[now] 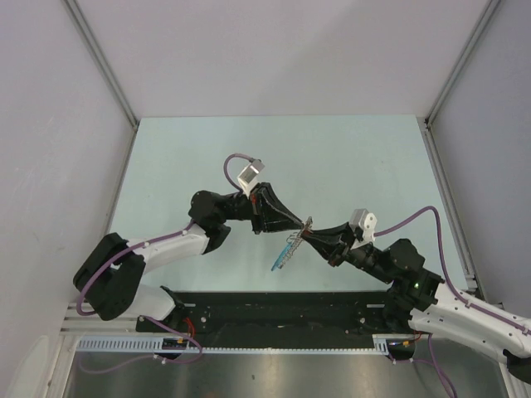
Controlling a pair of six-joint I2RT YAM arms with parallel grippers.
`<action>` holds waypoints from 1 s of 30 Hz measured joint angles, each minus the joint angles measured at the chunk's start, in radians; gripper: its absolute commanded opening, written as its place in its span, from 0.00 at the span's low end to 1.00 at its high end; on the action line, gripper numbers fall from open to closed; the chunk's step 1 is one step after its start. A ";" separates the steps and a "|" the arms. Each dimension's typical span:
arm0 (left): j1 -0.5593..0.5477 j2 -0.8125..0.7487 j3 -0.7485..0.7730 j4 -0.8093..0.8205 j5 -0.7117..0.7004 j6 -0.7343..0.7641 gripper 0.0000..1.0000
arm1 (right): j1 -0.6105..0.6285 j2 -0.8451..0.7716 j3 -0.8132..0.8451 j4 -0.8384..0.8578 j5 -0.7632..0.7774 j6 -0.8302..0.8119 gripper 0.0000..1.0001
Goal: Remove the keys from the keyring
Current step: Remove the key from the keyring.
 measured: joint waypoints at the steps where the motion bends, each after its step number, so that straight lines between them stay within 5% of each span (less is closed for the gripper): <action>1: 0.000 0.000 0.000 0.000 -0.010 -0.002 0.00 | 0.000 0.001 0.000 0.004 0.005 0.000 0.00; 17: -0.034 -0.149 -0.086 -0.050 -0.257 0.128 0.00 | 0.025 0.034 0.013 0.114 0.076 -0.019 0.00; 30: -0.038 -0.227 -0.103 -0.048 -0.149 0.420 0.00 | 0.007 0.103 0.057 0.101 -0.162 0.041 0.00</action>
